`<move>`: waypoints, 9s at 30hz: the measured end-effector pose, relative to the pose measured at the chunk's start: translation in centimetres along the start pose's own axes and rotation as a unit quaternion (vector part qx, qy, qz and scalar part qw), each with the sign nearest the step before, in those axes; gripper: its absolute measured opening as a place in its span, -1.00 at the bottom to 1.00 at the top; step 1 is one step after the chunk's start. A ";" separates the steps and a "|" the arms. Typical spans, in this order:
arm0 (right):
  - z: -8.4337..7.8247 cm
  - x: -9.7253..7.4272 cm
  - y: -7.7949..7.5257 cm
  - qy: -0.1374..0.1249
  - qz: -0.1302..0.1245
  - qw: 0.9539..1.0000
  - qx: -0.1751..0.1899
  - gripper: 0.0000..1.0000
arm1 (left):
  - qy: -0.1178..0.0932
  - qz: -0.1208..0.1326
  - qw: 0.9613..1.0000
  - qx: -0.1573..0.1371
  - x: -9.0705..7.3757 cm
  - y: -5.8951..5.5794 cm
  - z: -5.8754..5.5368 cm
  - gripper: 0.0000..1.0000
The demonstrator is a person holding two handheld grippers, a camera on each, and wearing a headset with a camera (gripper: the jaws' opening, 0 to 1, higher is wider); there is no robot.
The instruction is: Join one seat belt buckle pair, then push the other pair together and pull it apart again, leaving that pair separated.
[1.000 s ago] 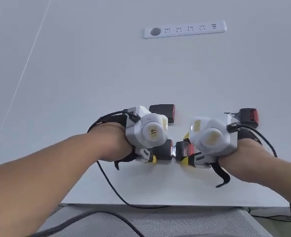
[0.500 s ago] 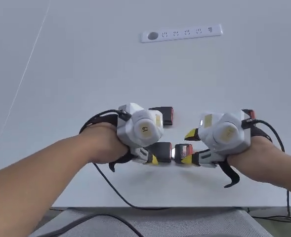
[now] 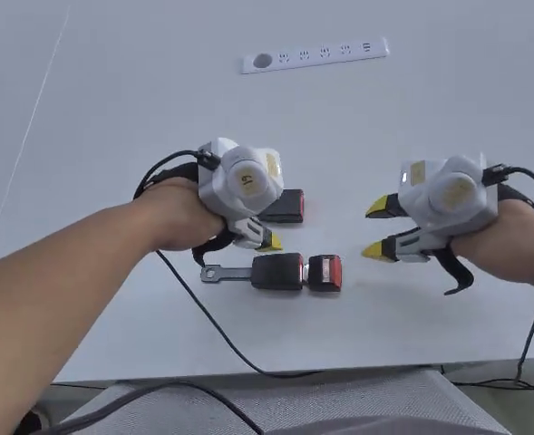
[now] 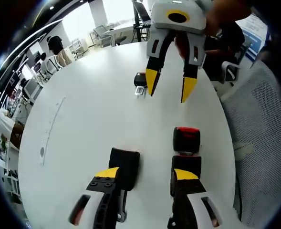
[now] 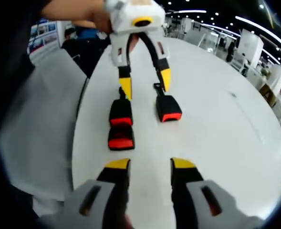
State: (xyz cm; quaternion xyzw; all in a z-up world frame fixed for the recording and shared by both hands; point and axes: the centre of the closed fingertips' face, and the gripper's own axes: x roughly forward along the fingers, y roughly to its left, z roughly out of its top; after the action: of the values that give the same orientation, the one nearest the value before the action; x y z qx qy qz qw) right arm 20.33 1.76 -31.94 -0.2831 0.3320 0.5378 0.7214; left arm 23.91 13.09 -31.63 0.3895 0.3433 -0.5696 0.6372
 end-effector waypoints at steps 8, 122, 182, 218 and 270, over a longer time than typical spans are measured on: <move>-2.6 -1.3 -3.3 0.023 -0.018 1.000 0.009 -0.31 | -0.001 0.005 1.000 -0.004 0.6 2.3 -0.3 -0.18; 2.5 7.6 -4.4 0.040 0.048 0.996 -0.059 -0.38 | 0.045 -0.056 0.996 0.054 4.6 3.4 -3.6 -0.41; 2.4 7.5 -4.4 0.048 0.048 0.996 -0.052 -0.41 | 0.045 -0.051 0.997 0.047 4.5 3.0 -3.3 -0.39; -8.8 -0.7 -7.3 0.096 0.014 0.995 -0.035 -0.33 | 0.051 -0.054 0.996 0.049 4.4 2.8 -3.1 -0.36; -4.9 -8.1 1.0 -0.028 -0.123 0.981 0.144 0.42 | -0.089 0.122 0.964 -0.217 -7.6 -4.5 -8.4 0.63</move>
State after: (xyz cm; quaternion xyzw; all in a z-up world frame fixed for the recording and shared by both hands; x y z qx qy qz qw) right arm 16.90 -6.51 -28.67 -0.1998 0.3485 0.3988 0.8244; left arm 18.63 23.77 -29.30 0.2285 0.3501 -0.4321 0.7990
